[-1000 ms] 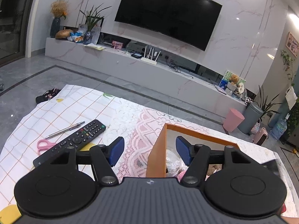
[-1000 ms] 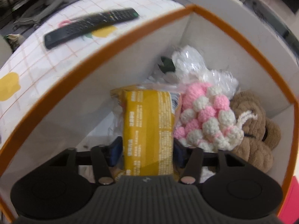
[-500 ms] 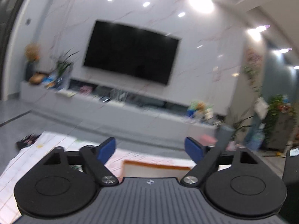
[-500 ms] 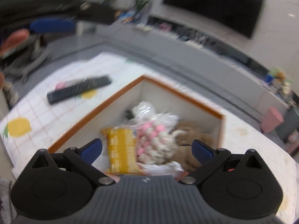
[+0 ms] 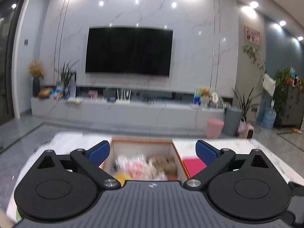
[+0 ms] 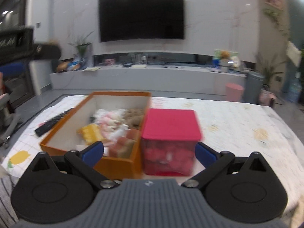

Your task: Organize soft objects

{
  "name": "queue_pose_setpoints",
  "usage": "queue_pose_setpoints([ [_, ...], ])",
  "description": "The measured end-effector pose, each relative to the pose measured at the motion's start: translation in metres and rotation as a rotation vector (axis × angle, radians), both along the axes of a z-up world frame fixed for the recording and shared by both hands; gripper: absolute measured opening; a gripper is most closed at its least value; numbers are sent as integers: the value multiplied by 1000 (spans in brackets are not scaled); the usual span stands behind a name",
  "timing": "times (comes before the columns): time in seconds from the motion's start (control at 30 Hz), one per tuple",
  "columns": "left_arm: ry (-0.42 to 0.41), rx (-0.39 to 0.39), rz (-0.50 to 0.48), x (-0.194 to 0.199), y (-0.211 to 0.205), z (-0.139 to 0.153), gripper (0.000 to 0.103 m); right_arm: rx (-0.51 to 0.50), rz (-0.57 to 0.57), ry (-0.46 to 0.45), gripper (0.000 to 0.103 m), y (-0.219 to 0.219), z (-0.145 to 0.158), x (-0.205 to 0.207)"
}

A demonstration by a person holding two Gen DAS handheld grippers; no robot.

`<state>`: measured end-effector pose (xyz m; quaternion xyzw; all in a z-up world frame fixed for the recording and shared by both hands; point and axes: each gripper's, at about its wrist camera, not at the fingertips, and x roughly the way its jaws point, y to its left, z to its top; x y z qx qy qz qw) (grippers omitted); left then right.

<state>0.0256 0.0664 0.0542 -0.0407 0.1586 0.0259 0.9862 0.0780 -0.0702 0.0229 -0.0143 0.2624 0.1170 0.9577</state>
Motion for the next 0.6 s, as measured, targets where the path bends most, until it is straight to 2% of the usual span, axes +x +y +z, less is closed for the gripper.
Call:
queue_pose_setpoints([
  [0.13, 47, 22, 6, -12, -13, -17, 103, 45, -3, -2, 100, -18, -6, -14],
  [0.33, 134, 51, 22, -21, -25, -39, 103, 33, 27, -22, 100, -31, -17, -29],
  [0.43, 134, 101, 15, -29, -29, -48, 103, 47, 39, 6, 100, -36, -24, -30],
  [0.6, 197, 93, 27, -28, -32, -62, 103, 1, 79, 55, 100, -30, -39, -27],
])
